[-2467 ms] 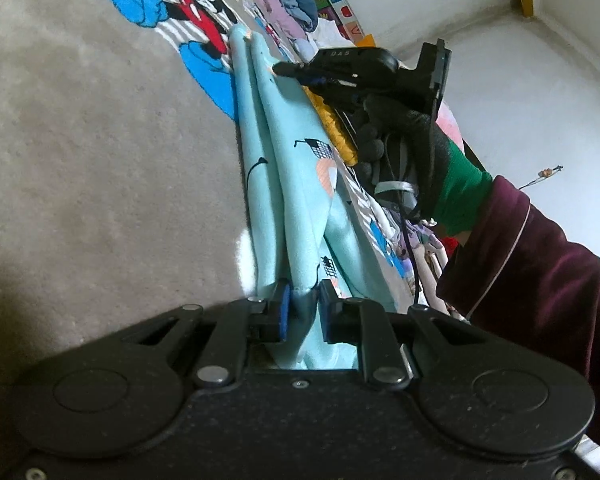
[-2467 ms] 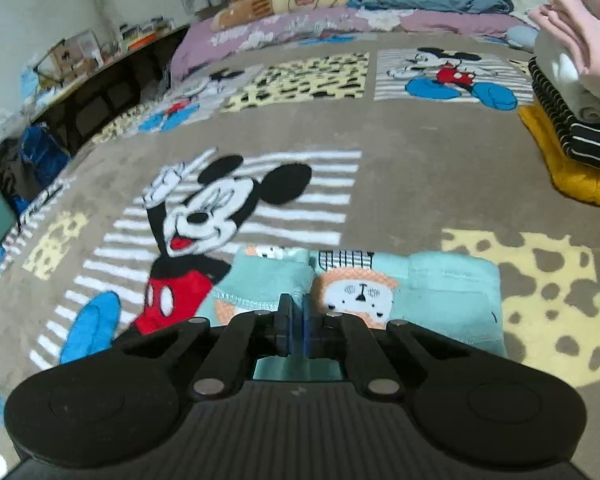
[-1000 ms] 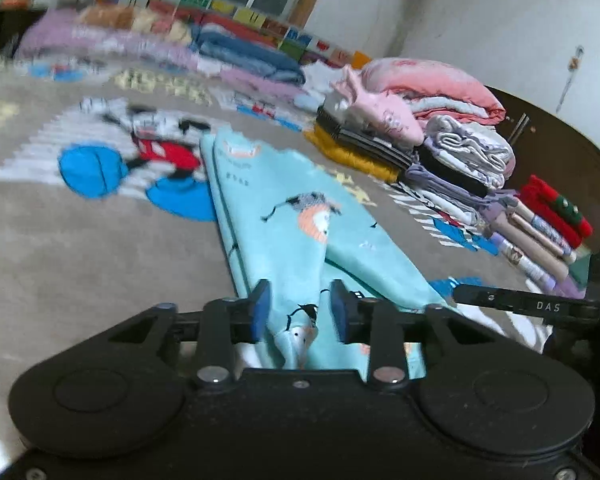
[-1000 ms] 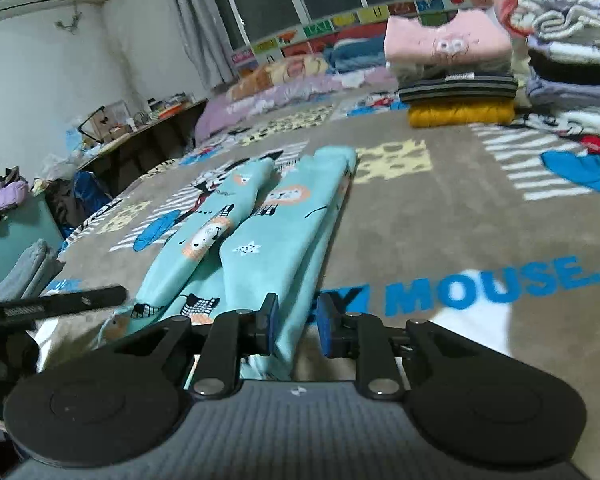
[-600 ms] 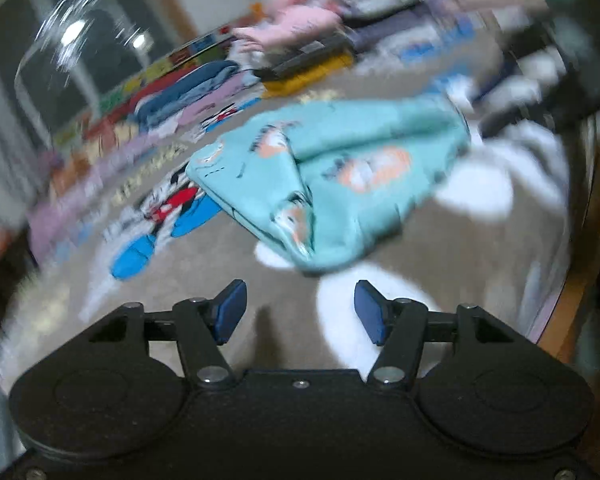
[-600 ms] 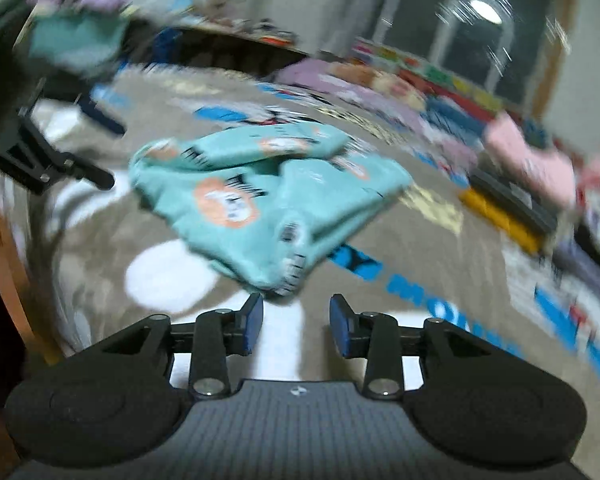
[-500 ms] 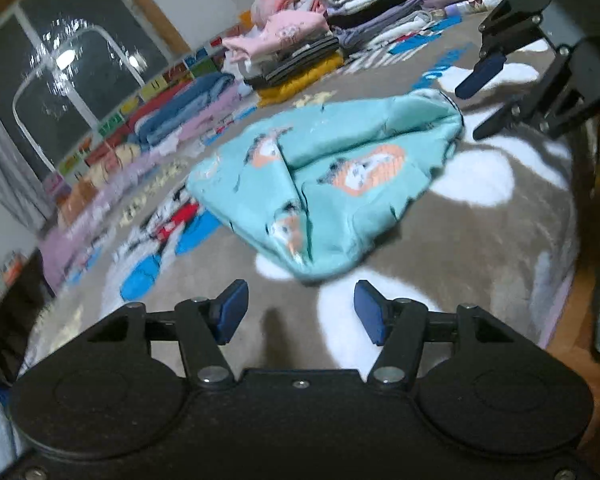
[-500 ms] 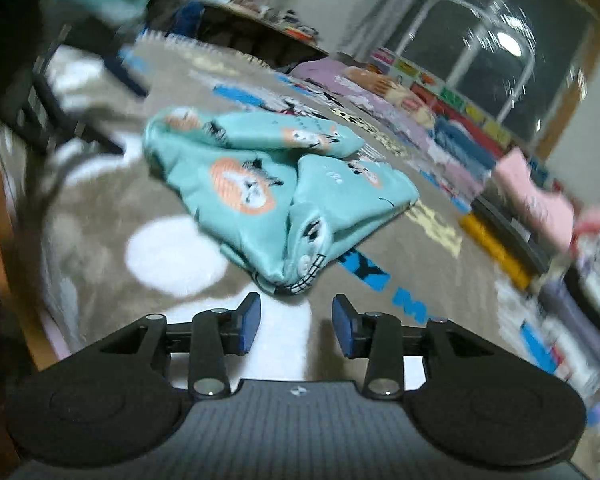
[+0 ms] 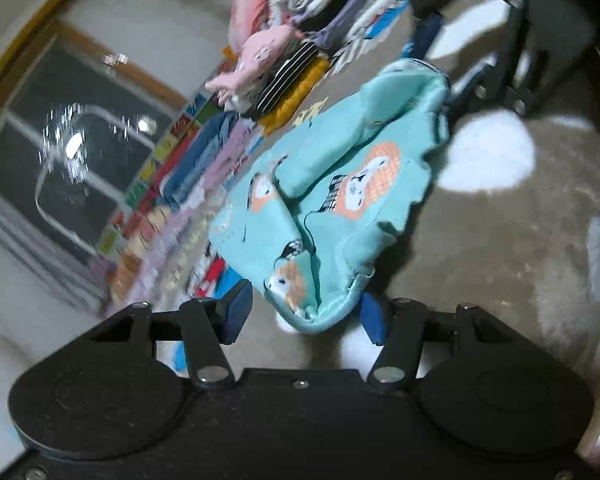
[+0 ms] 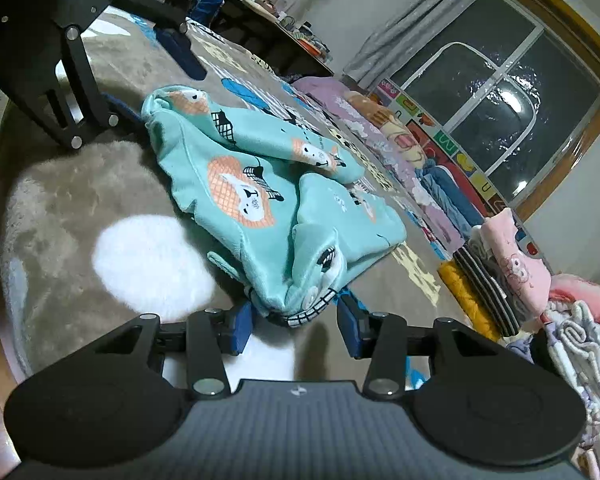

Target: Fold clothes

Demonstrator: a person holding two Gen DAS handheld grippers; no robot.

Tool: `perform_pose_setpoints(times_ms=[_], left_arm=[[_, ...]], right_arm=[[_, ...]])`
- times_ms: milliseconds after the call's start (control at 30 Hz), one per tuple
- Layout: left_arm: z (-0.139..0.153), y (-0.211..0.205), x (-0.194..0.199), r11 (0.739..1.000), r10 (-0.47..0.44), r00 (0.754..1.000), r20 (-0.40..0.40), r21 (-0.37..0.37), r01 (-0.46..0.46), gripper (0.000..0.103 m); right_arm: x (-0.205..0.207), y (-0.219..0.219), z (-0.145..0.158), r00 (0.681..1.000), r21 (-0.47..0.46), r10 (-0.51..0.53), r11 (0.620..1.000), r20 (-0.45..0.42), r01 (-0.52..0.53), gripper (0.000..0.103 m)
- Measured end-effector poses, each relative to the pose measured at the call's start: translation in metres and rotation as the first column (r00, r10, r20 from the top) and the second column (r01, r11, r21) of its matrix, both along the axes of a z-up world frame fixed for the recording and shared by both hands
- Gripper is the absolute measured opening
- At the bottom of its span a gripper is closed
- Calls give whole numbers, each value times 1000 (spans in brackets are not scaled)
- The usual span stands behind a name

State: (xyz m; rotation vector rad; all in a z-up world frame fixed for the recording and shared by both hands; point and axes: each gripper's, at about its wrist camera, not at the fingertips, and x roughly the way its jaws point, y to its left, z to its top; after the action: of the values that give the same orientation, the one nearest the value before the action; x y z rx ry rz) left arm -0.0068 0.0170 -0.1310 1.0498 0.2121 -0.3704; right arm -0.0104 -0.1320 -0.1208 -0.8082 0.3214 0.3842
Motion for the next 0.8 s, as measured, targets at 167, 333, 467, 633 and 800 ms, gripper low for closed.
perform_pose_setpoints(times_ms=[167, 333, 467, 633, 800], left_arm=[[1, 2, -1, 1000, -9, 1000, -4, 4, 10, 57], [-2, -2, -1, 1000, 14, 1000, -23, -6, -14, 38], [-3, -6, 4, 997, 61, 997, -40, -47, -63, 28], [-3, -9, 3, 995, 81, 996, -36, -50, -83, 15], [4, -9, -10, 997, 68, 998, -9, -30, -69, 13]], right_arm=[[-7, 8, -4, 997, -70, -3, 998, 80, 9, 55], [-4, 9, -5, 999, -43, 17, 999, 36, -16, 35], [-2, 10, -5, 999, -11, 31, 999, 18, -30, 30], [-3, 8, -3, 999, 11, 40, 999, 9, -40, 27], [-13, 5, 3, 999, 28, 46, 999, 10, -46, 26]])
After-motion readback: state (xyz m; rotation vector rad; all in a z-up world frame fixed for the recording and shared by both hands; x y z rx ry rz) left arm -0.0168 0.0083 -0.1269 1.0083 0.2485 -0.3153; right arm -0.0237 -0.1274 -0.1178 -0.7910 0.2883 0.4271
